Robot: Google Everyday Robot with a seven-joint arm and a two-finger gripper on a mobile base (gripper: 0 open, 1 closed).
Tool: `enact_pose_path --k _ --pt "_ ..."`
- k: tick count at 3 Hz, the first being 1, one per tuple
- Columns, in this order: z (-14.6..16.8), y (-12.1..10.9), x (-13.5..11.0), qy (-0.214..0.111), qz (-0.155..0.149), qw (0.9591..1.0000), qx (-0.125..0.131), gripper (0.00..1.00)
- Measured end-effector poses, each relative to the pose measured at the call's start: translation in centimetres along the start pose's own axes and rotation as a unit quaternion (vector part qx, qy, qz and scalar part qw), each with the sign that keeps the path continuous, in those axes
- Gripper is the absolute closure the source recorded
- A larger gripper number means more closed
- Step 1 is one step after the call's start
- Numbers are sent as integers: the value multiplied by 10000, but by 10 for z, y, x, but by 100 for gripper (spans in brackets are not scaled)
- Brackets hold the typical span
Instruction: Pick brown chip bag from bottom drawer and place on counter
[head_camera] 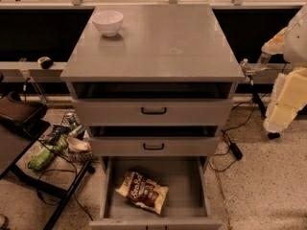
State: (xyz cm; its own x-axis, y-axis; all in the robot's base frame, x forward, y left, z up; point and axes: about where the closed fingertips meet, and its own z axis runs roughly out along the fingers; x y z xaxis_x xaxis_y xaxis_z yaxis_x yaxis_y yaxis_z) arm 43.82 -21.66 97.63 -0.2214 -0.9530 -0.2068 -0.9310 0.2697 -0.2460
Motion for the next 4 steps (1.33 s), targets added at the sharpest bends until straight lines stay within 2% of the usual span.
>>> enact_pose_path --k 2,3,4 --pt "10 3 -2 -15 64 10000 63 0" --pt "38 24 -9 -163 306 9993 164 0" --pt "98 52 -14 -273 495 9983 119 0"
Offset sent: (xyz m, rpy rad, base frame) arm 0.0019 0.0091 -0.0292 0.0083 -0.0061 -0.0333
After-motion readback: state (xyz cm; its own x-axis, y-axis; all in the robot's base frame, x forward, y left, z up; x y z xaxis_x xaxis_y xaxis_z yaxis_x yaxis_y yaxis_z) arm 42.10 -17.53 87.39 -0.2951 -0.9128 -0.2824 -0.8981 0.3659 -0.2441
